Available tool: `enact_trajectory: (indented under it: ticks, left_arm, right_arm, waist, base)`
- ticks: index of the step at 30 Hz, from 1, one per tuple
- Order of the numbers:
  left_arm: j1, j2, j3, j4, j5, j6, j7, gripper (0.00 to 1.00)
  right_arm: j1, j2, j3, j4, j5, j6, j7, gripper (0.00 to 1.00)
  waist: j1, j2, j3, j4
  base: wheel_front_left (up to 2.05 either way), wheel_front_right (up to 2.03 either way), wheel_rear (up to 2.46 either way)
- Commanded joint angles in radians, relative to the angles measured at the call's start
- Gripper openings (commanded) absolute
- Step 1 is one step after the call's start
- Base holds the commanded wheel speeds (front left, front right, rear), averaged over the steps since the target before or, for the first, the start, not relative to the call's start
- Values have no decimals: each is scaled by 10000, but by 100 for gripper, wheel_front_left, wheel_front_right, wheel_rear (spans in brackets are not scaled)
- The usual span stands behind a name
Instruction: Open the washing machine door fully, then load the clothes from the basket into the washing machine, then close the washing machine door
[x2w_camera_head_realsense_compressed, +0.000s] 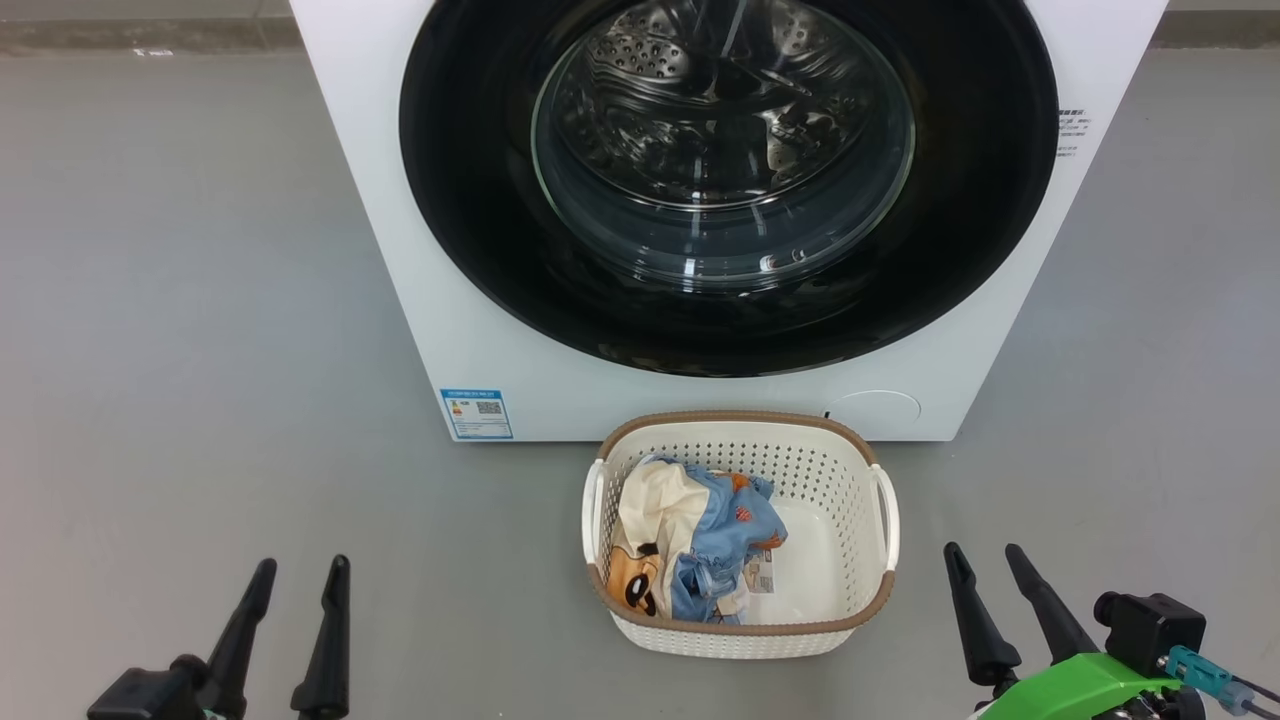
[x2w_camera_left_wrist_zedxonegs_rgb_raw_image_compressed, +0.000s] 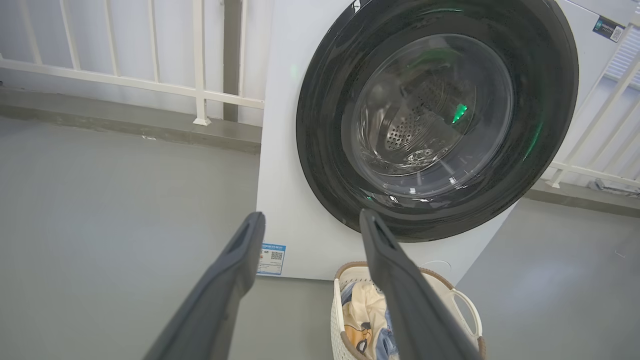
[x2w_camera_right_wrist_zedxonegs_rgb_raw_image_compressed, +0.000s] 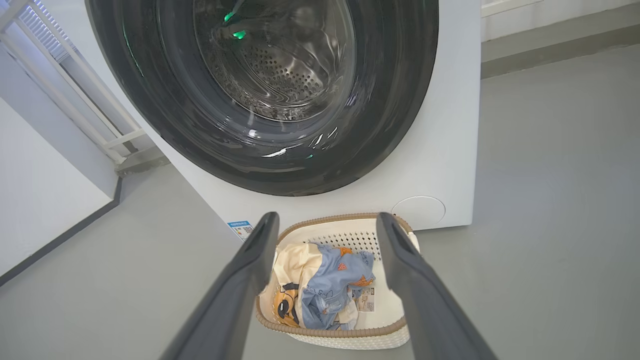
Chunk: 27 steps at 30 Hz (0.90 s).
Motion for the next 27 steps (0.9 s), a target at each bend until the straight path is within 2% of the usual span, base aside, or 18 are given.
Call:
enact_trajectory:
  ticks: [1, 8, 21, 27]
  left_arm:
    - [-204, 275, 297, -298, 244, -31, -117, 100]
    - [-194, 386, 196, -327, 881, -33, -312, 100]
    - [-226, 381, 227, -186, 983, -33, -312, 100]
    - [-229, 370, 308, -138, 1424, -33, -312, 100]
  right_arm:
    - [-122, -69, 242, -267, -198, 15, -143, 100]
    - [-38, -78, 183, -316, -849, 16, -335, 100]
    - [10, -58, 60, -373, -872, 16, -335, 100]
    - [31, -49, 20, -392, -881, 16, -335, 100]
  waist:
    - [-1, -1, -6, -1]
    - [-1, -1, 8, -2]
    - [-1, -1, 16, -13]
    - [-1, -1, -23, -11]
  base:
    - [0, 0, 0]
    - [0, 0, 0]
    - [0, 0, 0]
    - [8, 8, -16]
